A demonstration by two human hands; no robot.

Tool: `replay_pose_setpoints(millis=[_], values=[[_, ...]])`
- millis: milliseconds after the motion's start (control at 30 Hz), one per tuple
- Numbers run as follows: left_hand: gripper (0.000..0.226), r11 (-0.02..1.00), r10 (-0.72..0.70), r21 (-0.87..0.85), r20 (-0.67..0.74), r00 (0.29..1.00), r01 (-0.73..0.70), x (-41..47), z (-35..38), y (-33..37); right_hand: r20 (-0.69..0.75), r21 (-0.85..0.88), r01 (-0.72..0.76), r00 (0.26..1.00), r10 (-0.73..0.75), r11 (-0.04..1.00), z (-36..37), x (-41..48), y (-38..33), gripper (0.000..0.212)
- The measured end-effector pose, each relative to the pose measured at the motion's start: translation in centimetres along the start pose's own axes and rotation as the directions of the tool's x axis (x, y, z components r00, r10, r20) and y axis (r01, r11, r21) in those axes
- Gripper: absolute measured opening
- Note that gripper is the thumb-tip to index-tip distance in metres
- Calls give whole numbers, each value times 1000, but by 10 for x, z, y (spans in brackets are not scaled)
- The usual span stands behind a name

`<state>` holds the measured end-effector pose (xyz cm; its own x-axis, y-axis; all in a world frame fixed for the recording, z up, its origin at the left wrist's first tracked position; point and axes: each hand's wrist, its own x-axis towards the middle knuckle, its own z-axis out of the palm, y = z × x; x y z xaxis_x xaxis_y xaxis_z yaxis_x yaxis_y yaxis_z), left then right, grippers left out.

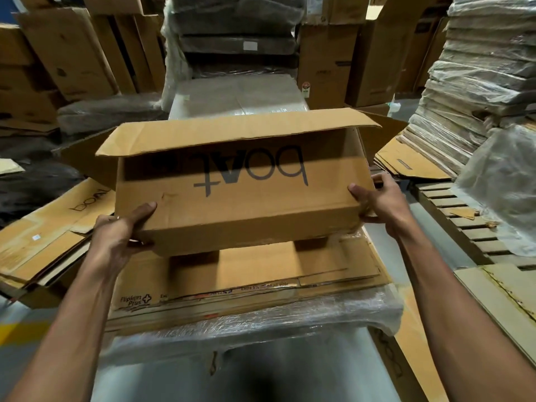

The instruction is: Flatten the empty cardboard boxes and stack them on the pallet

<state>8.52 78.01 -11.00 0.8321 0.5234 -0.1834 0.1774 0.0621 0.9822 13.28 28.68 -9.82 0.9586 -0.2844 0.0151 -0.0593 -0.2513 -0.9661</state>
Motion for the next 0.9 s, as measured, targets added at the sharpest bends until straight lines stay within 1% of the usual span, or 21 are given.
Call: replay_pose_setpoints(millis=[100,200,300,367,433,500,533,567,633,700,800,900], values=[[99,995,-5,97,33,999,2,1,-3,3,4,-57,-18,1000,19,998,-4,1,1,51],[89,981,1,192,2,1000,-1,2,0,-9,-25,-84,-28,999,26,996,2,0,11,48],[84,994,40,103,-22,999,-38,1,4,-20,-87,-38,37,995,-40,999,16,-2,22,46],[74,996,80,46,-30,996,-78,0,6,-26,-102,12,62,993,-61,998,24,-2,32,51],[68,992,114,-57,1,994,-113,-1,6,-37,-55,130,64,997,-57,990,29,-5,47,68],[71,986,120,-124,60,991,-112,-4,8,-49,10,222,14,1000,-17,975,33,-9,69,90],[75,988,102,-122,93,990,-90,-6,9,-54,37,234,-20,999,12,972,36,-12,81,98],[75,992,81,-104,126,989,-68,-7,10,-61,59,222,-43,998,31,974,39,-13,91,99],[74,999,37,-42,177,984,-30,-6,10,-72,105,154,-73,993,57,985,43,-13,110,88],[79,999,-19,30,196,980,13,-4,10,-83,179,100,-115,979,95,988,44,-11,122,80],[75,996,-62,77,224,973,46,-4,13,-91,288,70,-196,943,168,978,47,-12,128,78],[69,998,-45,51,216,975,35,-7,20,-92,288,86,-210,941,177,974,54,-10,129,84]])
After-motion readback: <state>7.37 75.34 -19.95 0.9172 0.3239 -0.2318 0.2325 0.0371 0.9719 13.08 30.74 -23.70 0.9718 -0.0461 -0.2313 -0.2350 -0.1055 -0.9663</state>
